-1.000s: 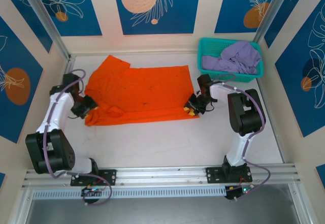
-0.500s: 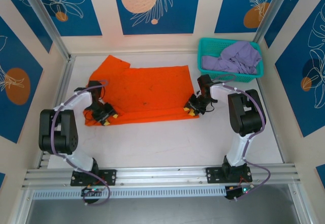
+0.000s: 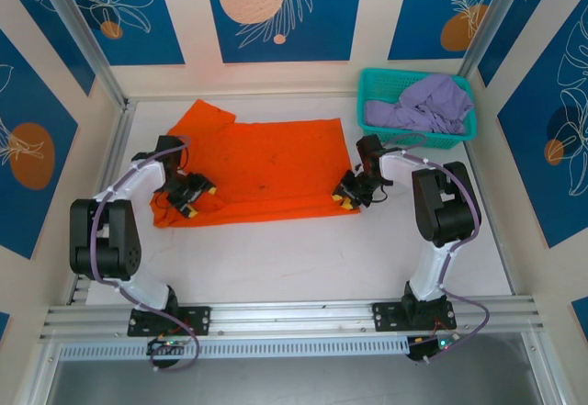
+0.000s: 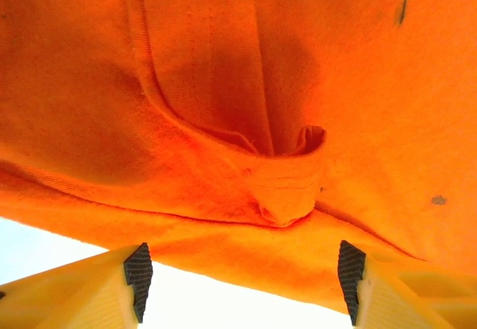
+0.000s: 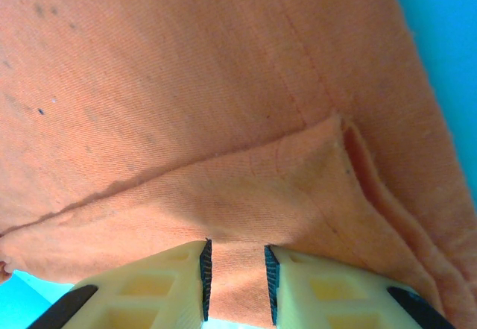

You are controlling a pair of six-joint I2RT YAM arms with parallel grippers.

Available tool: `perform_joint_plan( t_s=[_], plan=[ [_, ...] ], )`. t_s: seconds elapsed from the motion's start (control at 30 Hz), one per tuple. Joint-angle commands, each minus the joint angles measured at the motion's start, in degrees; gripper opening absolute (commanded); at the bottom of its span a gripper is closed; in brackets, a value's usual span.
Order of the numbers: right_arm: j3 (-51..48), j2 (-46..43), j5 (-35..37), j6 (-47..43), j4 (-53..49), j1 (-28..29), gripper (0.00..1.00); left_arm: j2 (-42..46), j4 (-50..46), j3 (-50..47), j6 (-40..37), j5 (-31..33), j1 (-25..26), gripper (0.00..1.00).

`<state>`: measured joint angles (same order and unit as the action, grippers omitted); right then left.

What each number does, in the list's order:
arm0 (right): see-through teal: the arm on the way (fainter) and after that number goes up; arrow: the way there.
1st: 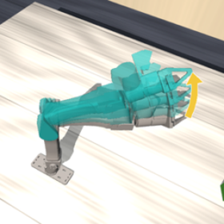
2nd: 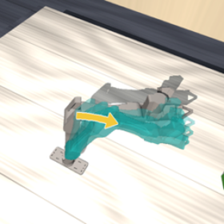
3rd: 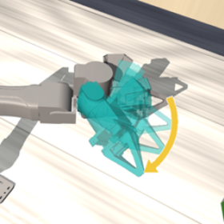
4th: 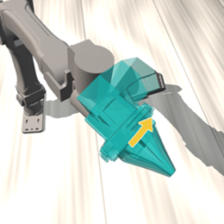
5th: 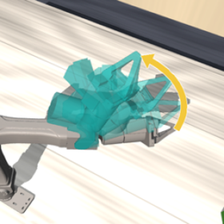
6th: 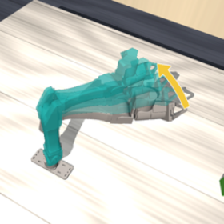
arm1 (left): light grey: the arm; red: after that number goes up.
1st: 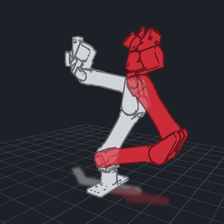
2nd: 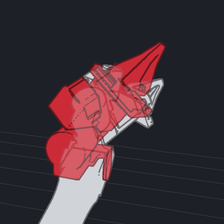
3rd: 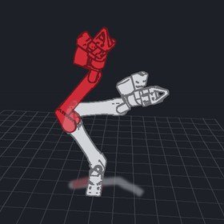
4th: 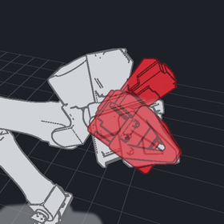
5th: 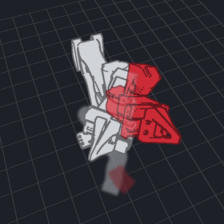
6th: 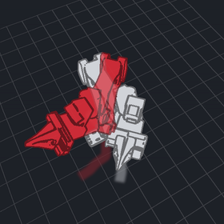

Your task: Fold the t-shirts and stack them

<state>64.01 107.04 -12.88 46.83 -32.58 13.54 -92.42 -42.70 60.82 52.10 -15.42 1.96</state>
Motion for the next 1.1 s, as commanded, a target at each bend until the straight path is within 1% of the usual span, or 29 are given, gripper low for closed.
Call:
perform_joint_plan(
  t_s=[0.0,0.1,0.2,0.3,0.4,0.57,0.73,0.87,0.97,1.07],
  plan=[
    [-0.55,0.20,2.92,-1.21,-3.41,0.34,0.30,0.89,-2.20,1.64,6.35,1.89,0.48,0.75],
    [-0.27,0.31,2.96,-1.47,-3.65,0.28,0.30,-0.55,-3.31,3.89,8.59,2.63,0.89,0.75],
    [-0.09,0.36,2.92,-1.65,-3.72,0.40,0.30,-3.22,-7.21,7.98,8.44,5.42,1.50,0.74],
    [0.22,0.36,3.04,-1.87,-3.92,0.43,0.30,-5.41,-8.88,10.49,8.53,6.74,2.10,0.67],
    [0.49,0.35,3.20,-1.83,-3.97,0.35,0.30,-8.18,-11.53,12.95,8.12,7.51,2.79,0.65],
    [0.92,0.32,3.30,-1.83,-4.16,0.33,0.30,-9.93,-13.13,14.36,8.27,10.01,3.84,0.60],
    [1.29,0.27,3.41,-1.84,-4.29,0.35,0.30,-12.44,-13.03,15.55,7.39,11.16,3.97,0.52],
    [1.29,0.14,3.38,-1.90,-4.42,0.27,0.30,-14.38,-12.26,16.22,6.44,10.86,4.01,0.44],
    [1.12,0.14,3.37,-1.89,-4.42,0.34,0.30,-15.81,-11.74,17.09,5.42,10.41,4.05,0.41],
    [0.86,0.01,3.39,-1.98,-4.42,0.35,0.30,-17.07,-11.79,18.57,4.38,9.97,4.28,0.30]
  ],
)
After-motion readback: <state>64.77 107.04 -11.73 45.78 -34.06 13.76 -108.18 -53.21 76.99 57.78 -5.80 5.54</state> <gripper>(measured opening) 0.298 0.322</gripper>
